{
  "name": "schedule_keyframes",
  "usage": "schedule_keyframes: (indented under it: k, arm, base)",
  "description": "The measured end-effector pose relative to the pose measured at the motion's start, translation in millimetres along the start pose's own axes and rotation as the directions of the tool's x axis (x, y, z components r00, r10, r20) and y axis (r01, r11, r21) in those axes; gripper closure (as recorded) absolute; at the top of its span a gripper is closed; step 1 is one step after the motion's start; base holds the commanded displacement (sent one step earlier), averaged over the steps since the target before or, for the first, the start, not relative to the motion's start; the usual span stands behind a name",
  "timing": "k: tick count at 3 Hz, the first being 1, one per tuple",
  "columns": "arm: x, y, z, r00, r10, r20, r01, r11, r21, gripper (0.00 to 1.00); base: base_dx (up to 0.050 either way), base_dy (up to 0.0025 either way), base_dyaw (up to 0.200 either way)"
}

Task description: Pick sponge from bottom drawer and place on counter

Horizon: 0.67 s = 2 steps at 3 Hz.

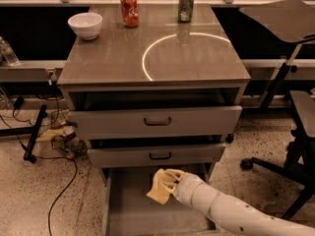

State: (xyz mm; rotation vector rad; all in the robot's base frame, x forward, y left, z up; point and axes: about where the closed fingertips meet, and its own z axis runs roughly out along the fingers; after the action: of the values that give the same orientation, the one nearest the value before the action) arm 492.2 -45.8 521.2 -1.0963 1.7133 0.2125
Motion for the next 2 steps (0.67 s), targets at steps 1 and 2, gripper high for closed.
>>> schedule_keyframes:
  k: [1,2]
  arm:
    - [-55.1,-29.9,-38.8,0.993,-0.073,0.093,0.068,0.9961,0.056,1.00]
    - [-92.8,-70.1,-83.4,0.979,-0.129,0.160,0.104,0.9825,0.155,1.00]
  base:
    - [0.000,0.00000,0.000]
    - [0.000,0.00000,0.000]
